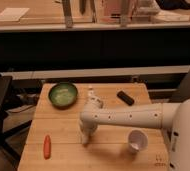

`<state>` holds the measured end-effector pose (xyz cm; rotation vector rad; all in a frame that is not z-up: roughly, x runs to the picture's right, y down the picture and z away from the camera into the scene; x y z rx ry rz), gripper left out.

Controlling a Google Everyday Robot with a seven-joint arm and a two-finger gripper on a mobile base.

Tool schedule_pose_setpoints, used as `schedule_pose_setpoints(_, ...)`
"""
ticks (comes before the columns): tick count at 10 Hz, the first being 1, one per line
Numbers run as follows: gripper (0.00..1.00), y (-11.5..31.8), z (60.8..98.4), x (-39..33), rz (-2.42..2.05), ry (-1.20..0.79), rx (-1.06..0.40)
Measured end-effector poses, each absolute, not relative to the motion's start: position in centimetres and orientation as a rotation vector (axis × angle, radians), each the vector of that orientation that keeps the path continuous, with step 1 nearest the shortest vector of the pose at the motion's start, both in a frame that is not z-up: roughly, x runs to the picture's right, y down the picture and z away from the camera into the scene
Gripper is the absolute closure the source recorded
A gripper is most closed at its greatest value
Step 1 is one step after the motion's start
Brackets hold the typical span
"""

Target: Wipe the white sponge on the table

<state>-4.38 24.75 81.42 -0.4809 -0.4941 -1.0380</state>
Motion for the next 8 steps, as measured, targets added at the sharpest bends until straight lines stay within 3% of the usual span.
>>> schedule_pose_setpoints(4, 0.96, 24.2, 80.4, -1.4, -0.967, -0.456, -0.468)
schedule_pose_setpoints(8, 0.96, 27.3, 78.8, 1.1, -0.900, -0.446, -0.487)
